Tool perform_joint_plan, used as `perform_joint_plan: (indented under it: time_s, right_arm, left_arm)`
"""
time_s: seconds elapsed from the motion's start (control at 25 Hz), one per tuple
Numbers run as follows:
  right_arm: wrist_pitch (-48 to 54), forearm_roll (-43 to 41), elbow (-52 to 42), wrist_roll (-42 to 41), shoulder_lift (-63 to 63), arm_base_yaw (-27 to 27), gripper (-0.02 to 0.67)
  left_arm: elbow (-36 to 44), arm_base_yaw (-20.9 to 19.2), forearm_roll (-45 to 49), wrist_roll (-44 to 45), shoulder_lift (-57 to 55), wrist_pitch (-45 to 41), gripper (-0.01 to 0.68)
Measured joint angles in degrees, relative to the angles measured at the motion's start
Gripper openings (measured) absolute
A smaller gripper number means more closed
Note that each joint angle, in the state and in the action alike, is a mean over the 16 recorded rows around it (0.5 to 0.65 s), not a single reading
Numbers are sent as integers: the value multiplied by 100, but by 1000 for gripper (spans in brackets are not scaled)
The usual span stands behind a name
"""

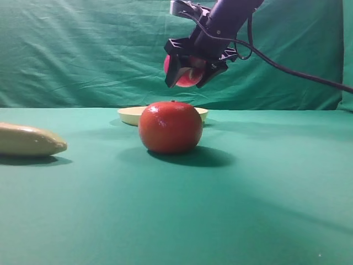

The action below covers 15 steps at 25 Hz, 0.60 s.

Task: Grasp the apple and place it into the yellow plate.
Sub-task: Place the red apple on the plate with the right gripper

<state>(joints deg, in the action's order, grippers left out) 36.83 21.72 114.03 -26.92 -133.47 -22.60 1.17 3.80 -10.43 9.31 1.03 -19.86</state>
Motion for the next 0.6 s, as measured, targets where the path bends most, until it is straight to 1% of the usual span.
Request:
perform_joint_plan:
  time_s: [0.44, 0.6]
  right_arm:
    - [252, -19, 16, -53, -75, 0, 623]
    - [358, -239, 60, -72, 26, 0, 626]
  left_arm:
    - [0, 11, 0, 0, 0, 0, 157]
    - [0, 16, 0, 0, 0, 0, 157]
